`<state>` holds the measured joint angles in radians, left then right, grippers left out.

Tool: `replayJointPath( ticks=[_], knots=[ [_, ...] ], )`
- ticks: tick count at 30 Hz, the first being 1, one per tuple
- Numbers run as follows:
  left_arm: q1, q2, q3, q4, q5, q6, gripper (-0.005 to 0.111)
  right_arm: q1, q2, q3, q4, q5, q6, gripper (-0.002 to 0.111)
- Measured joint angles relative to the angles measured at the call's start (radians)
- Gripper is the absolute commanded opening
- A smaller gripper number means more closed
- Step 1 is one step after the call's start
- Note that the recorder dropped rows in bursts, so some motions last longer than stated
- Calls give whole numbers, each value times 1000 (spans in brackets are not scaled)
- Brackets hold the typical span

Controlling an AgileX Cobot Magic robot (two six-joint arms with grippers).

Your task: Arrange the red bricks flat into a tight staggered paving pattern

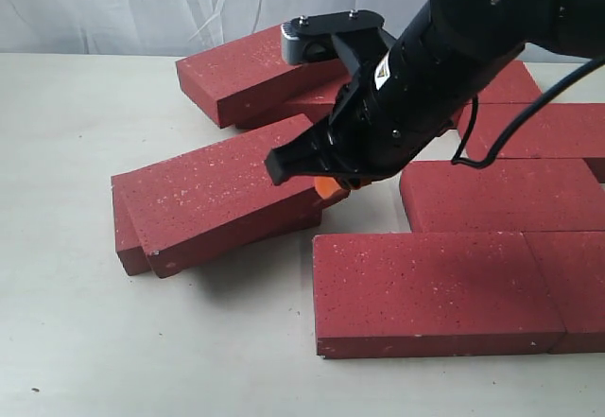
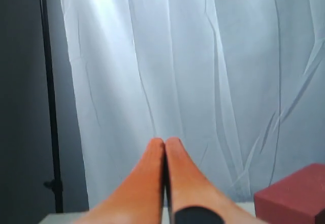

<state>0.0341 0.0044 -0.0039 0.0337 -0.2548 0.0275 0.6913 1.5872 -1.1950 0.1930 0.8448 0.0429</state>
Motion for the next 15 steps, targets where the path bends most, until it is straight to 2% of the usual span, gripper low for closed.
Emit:
replayJointPath(
  ticks=[5,15],
  knots=[
    [0,0,0,0,-85,0,0,0,0,0,0,43,-43,-1],
    [0,0,0,0,-105,0,0,0,0,0,0,62,-75,-1]
  ],
)
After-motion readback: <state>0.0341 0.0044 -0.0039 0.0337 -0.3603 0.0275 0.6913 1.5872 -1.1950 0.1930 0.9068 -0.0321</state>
